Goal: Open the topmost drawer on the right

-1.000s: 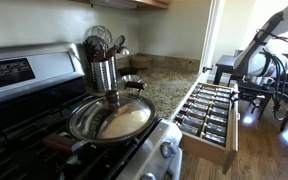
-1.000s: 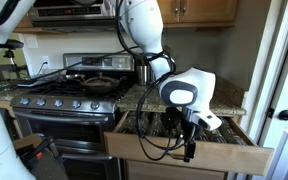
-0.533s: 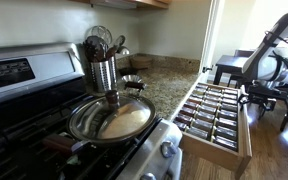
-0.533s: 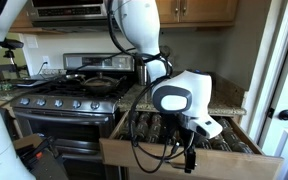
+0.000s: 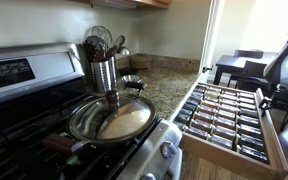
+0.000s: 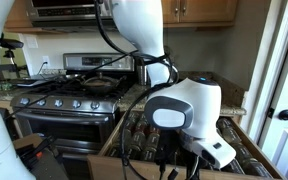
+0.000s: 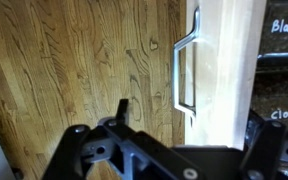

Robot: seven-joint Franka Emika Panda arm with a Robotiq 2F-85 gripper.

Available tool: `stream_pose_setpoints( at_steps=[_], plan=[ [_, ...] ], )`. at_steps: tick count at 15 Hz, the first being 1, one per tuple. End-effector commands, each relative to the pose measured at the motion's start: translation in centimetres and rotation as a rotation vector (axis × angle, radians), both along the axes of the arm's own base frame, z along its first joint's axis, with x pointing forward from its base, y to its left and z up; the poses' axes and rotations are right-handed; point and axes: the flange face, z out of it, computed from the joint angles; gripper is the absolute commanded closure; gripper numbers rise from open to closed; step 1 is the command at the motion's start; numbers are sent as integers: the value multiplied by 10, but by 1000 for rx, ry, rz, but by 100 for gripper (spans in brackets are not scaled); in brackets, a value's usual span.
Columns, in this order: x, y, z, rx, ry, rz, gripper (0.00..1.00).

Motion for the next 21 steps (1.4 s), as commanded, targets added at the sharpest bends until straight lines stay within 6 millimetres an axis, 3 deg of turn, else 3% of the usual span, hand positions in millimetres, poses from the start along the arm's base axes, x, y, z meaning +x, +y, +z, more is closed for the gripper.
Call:
stream_pose_setpoints(
  at_steps=[1,8,14,17,18,21],
  plan=[
    [-36,-10,9,-11,-30,-23,0],
    [-31,-7,56,-12,-212,71,0],
    [-34,3,95,-6,-232,67,0],
    [-32,10,106,19,-230,73,0],
    [-25,-1,90,-1,-237,77,0],
    [-25,2,97,8,-238,81,0]
  ],
)
